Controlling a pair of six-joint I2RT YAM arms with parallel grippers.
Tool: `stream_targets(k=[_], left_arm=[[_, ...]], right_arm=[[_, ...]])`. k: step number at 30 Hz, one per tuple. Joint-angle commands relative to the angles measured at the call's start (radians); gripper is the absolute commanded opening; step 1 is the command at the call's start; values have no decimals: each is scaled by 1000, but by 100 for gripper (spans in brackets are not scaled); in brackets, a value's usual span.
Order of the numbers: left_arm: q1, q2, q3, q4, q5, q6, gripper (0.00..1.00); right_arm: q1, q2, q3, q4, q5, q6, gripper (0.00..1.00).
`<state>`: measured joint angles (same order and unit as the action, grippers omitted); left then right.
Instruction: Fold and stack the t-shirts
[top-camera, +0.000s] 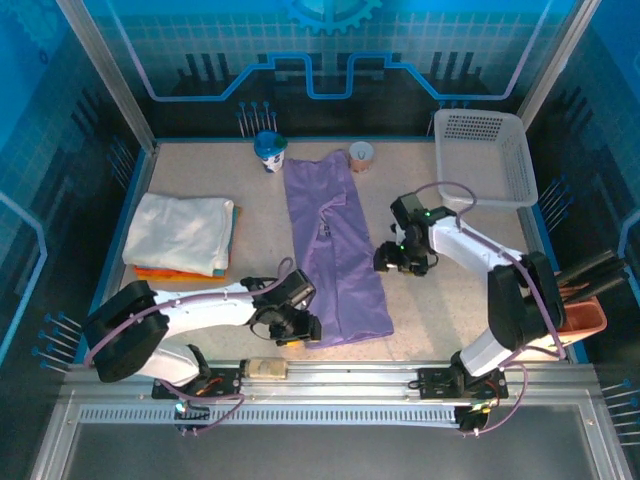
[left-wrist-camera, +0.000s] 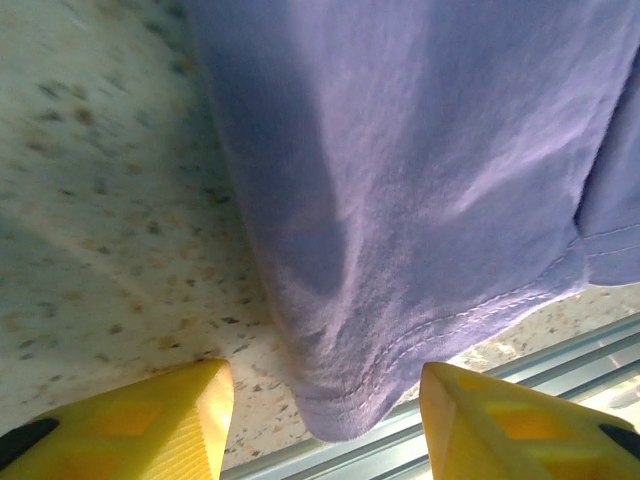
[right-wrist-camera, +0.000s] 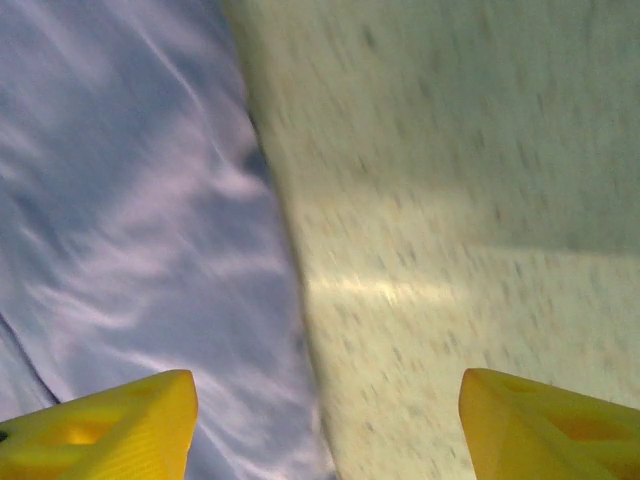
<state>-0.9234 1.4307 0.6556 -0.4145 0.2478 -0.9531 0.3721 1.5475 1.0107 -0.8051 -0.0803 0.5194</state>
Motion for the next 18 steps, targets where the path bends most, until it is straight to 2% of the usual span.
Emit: stream_targets(k=[1,7,14,18], left_arm=[[-24,41,13,45,34,-39,52],[-36,55,24,66,10,-52,48],[-37,69,33,103,2,-62,43],[-37,85,34,111,-4,-58,40]], right_arm=[[0,-105,-88,-55,-17,26,69],[36,-209,-264,-13,-147,113,63],[122,-244,-339,50,-167,206,56],[175,-215,-362,108,-181,257,54]])
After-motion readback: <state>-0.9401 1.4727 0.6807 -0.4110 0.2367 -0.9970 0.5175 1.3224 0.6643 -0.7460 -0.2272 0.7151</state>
